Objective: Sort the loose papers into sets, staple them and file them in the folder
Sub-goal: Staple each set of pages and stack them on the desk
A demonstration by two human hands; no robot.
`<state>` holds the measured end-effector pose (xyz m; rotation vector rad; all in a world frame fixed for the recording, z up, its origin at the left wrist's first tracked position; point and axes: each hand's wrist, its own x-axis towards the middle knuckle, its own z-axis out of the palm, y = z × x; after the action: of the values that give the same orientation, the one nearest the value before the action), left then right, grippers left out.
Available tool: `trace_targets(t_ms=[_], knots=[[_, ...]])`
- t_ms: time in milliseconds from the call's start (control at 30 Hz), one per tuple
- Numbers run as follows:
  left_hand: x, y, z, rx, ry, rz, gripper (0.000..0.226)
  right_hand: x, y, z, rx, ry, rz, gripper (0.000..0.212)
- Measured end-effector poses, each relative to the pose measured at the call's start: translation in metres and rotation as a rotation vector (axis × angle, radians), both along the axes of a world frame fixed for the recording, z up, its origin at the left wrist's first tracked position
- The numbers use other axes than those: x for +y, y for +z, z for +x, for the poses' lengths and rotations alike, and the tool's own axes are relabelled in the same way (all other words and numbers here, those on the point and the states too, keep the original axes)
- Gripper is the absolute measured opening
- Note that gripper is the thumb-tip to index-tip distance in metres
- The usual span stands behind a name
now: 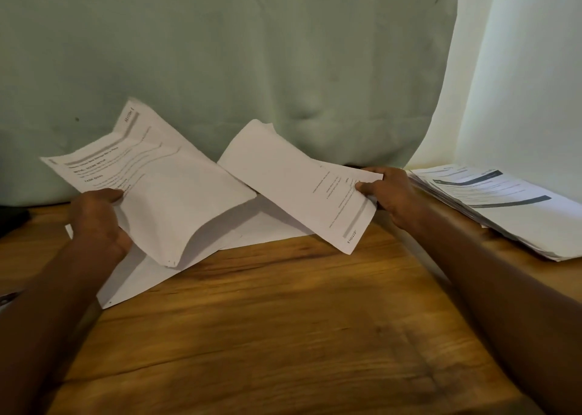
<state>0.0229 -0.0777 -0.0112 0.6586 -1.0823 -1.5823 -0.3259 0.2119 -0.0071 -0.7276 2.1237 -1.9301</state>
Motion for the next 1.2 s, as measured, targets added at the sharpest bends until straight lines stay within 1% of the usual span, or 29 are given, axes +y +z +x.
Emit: trace_targets(t_ms=[167,233,300,367,400,467,533,600,667,733,767,867,900,967,1000,1067,1133,1200], knots=[[0.002,-0.004,-0.002,0.012,-0.013,-0.013,0.048,0.000,-0.002,-0.002,0.064,-0.032,0.025,0.028],[0.000,-0.004,-0.002,0.015,-0.012,-0.020,0.048,0.000,-0.001,0.000,0.099,-0.066,0.056,0.031],[-0.004,-0.001,-0.001,0.020,0.012,-0.010,0.051,0.000,-0.002,0.001,0.042,-0.044,0.010,0.031],[-0.006,0.001,0.000,0.028,0.001,-0.003,0.053,-0.002,-0.004,0.008,-0.046,0.101,-0.110,0.027],[-0.004,0.002,0.000,0.035,-0.019,-0.011,0.052,-0.005,-0.005,0.012,-0.046,0.172,-0.130,0.027],[0.004,0.002,-0.002,0.061,-0.072,-0.056,0.049,-0.014,-0.005,0.019,-0.027,0.265,-0.109,0.031],[0.014,0.003,-0.005,0.095,-0.113,-0.105,0.047,-0.021,-0.003,0.027,-0.086,0.388,-0.087,0.036],[0.020,0.004,-0.008,0.130,-0.147,-0.124,0.047,-0.024,-0.005,0.036,-0.175,0.620,-0.039,0.040],[0.019,0.004,-0.009,0.159,-0.158,-0.098,0.047,-0.024,-0.008,0.045,-0.180,0.804,0.008,0.042],[0.016,0.004,-0.009,0.187,-0.139,-0.037,0.045,-0.025,-0.007,0.049,-0.100,0.858,0.044,0.042],[0.014,0.003,-0.009,0.205,-0.128,-0.010,0.045,-0.024,-0.006,0.050,0.012,0.831,0.108,0.045],[0.012,0.005,-0.006,0.305,-0.037,0.049,0.045,-0.023,-0.005,0.052,0.452,0.603,0.411,0.070],[0.012,0.006,-0.005,0.331,-0.006,0.058,0.045,-0.023,-0.007,0.052,0.553,0.542,0.510,0.070],[0.012,0.008,-0.004,0.379,0.050,0.071,0.044,-0.023,-0.013,0.048,0.708,0.488,0.752,0.053],[0.014,0.010,-0.003,0.392,0.068,0.074,0.042,-0.023,-0.017,0.045,0.733,0.481,0.880,0.055],[0.017,0.016,0.000,0.436,0.083,0.078,0.040,-0.026,-0.019,0.038,0.679,0.465,0.996,0.070],[0.020,0.021,0.002,0.476,0.094,0.075,0.041,-0.029,-0.019,0.034,0.681,0.442,0.970,0.072],[0.023,0.022,0.004,0.525,0.099,0.079,0.041,-0.032,-0.019,0.031,0.685,0.392,0.840,0.060]])
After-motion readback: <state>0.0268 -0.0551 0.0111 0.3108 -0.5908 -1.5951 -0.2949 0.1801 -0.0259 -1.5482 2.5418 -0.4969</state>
